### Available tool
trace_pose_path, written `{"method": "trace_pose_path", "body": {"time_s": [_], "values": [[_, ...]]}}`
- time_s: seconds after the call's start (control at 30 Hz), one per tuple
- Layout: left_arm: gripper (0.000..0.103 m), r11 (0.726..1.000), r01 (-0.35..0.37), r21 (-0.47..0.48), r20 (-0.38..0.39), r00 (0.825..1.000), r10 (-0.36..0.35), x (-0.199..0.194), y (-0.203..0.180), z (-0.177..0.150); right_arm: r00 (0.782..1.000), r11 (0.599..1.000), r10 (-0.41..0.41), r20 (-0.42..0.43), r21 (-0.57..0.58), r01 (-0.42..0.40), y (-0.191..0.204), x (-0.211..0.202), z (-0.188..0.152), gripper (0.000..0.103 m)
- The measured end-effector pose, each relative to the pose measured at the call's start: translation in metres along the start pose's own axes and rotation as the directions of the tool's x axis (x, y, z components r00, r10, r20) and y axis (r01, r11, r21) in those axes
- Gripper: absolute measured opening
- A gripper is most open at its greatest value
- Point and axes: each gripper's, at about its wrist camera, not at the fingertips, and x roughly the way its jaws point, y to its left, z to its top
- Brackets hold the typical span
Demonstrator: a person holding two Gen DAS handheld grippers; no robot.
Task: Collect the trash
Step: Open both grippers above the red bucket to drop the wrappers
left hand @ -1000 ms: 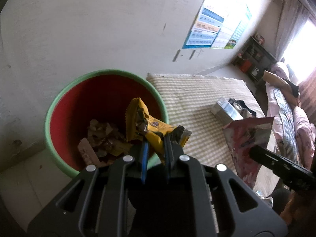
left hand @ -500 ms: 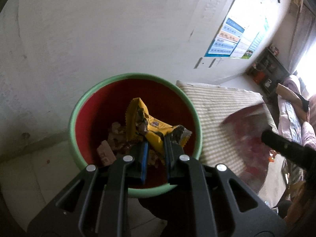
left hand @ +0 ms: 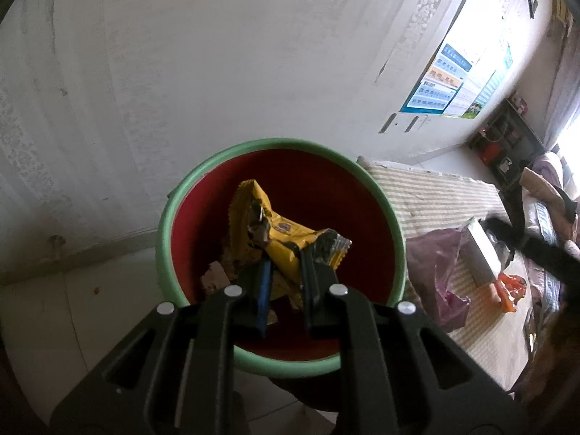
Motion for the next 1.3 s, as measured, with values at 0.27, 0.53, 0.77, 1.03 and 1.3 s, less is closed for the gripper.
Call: {"method": "trace_pose_path", "body": {"time_s": [0.27,0.53,0.77,1.03,1.3], "values": [[0.013,1.000,0.011,-0.004,-0.018,1.000,-0.011,0.007,-0.004,-0.001,0.981,0.982,-0.012,-0.192,0.183,0.048,-0.069,0.038,-0.042,0.056],[0.013,1.000,0.012,-0.001,-0.022,1.000,-0.012,0.008,-0.003,-0.001,0.961,0.993,0.005,-0.275,0.115,0.027,-0.053,0.065,-0.053,0.033],[0.013,1.000,0.012,-0.003,-0.026,1.000,-0.012,0.009,-0.003,-0.001,0.976,0.990,0.028,-0.217,0.140,0.003,-0.050,0.050,-0.055,0.019],[0.013,1.000,-0.001,-0.008,-0.029,1.000,0.001,0.012,-0.002,-0.002,0.991,0.985,0.110,-0.075,0.140,-0.099,-0.024,0.002,-0.030,0.019],[0.049,0.999,0.001,-0.041,0.011,1.000,-0.001,0.004,0.004,0.000,0.973,0.972,0.216,-0.078,0.107,-0.207,0.019,0.007,-0.016,0.040]]}}
